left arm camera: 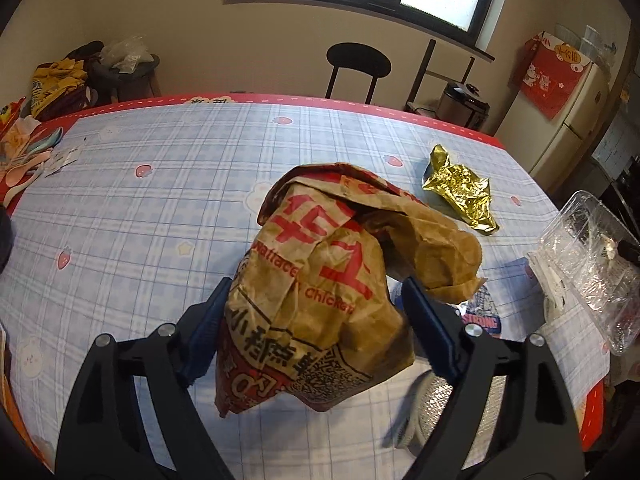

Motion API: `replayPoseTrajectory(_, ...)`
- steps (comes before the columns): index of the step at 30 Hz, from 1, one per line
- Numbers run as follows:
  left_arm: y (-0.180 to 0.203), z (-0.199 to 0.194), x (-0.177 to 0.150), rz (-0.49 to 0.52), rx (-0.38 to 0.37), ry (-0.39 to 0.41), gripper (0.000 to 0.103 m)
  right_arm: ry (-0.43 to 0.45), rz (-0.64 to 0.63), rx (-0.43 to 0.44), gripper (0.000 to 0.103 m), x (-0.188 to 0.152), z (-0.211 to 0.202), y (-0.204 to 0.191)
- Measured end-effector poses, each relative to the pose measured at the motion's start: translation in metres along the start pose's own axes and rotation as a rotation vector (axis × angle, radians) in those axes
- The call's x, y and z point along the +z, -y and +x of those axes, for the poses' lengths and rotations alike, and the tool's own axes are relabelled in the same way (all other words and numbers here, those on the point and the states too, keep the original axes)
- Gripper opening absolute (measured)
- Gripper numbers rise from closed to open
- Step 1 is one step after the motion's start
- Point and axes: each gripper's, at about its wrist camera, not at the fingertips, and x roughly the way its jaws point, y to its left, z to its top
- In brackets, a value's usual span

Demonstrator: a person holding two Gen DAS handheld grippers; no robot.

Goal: Collect trash
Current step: 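Carry the clear container with the right tool and drop it into the bin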

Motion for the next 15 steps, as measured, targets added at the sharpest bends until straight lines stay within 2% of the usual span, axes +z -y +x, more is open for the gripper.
replayPoseTrajectory(8,0.018,-0.061,-0.011,-0.066,-0.009,0.066,0.084,0.034,0.031,0.047,0.012,-0.002,-0.017,0.024)
replayPoseTrajectory(15,0.062,-0.093,-0.01,-0.041,-0.013,0.106,0.084,0.063,0.086,0.047,0.012,-0.011,-0.037,0.072)
